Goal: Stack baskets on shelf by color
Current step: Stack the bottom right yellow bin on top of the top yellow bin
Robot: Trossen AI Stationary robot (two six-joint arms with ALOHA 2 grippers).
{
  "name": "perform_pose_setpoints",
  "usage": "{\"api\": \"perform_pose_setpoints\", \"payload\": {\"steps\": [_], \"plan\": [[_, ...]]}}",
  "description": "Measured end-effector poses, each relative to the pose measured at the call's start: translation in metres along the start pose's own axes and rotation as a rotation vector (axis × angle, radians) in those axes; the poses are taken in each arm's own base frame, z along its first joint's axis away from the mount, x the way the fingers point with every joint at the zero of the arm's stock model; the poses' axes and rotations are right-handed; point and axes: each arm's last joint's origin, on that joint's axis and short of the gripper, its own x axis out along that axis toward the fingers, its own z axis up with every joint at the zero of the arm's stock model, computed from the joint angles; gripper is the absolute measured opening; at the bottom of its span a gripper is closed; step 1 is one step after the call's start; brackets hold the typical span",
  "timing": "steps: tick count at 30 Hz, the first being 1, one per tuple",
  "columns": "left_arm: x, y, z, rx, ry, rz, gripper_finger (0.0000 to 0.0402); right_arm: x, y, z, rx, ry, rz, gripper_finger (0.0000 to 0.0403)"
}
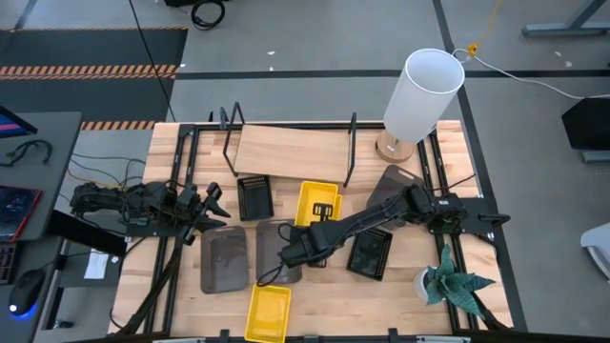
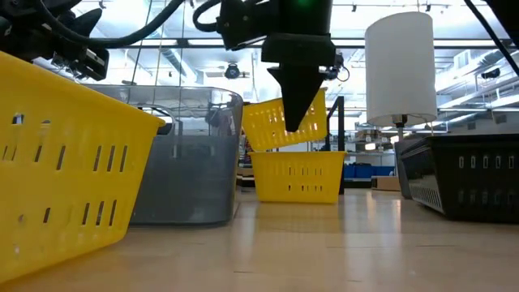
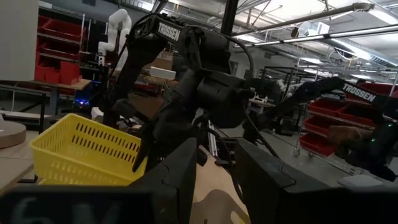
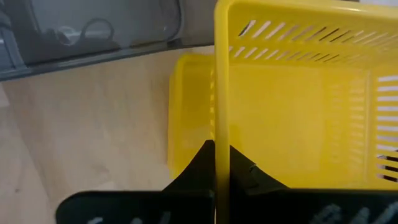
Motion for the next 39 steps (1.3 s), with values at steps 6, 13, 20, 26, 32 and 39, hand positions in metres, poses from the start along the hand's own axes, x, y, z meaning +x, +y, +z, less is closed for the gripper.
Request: {"api": "perform_pose_setpoints", "payload": {"steps": [6, 13, 20, 26, 32, 39], "plan": [[0.000, 0.000, 0.000, 0.000, 0.000, 0.000, 0.0117, 0.010, -0.001, -0.002, -0.009, 0.024, 0.008, 0.0004], [0.000, 0.000, 0.000, 0.000, 0.000, 0.000, 0.0117, 0.004, -0.011, -0.014, 0.025, -0.023, 0.074, 0.0003], [0.000, 0.000, 0.000, 0.000, 0.000, 0.000, 0.0117, 0.005, -0.019, -0.033, 0.119, -0.157, 0.202, 0.0003], [0.000, 0.000, 0.000, 0.000, 0.000, 0.000, 0.0117, 0.011, -0.020, -0.043, 0.152, -0.146, 0.209, 0.0003], [0.000, 0.000, 0.000, 0.000, 0.000, 0.000, 0.0117, 0.013, -0.019, -0.041, 0.175, -0.166, 0.221, 0.0017], [0.000, 0.000, 0.000, 0.000, 0.000, -0.001, 0.0117, 0.013, -0.018, -0.041, 0.207, -0.154, 0.252, 0.0043]]}}
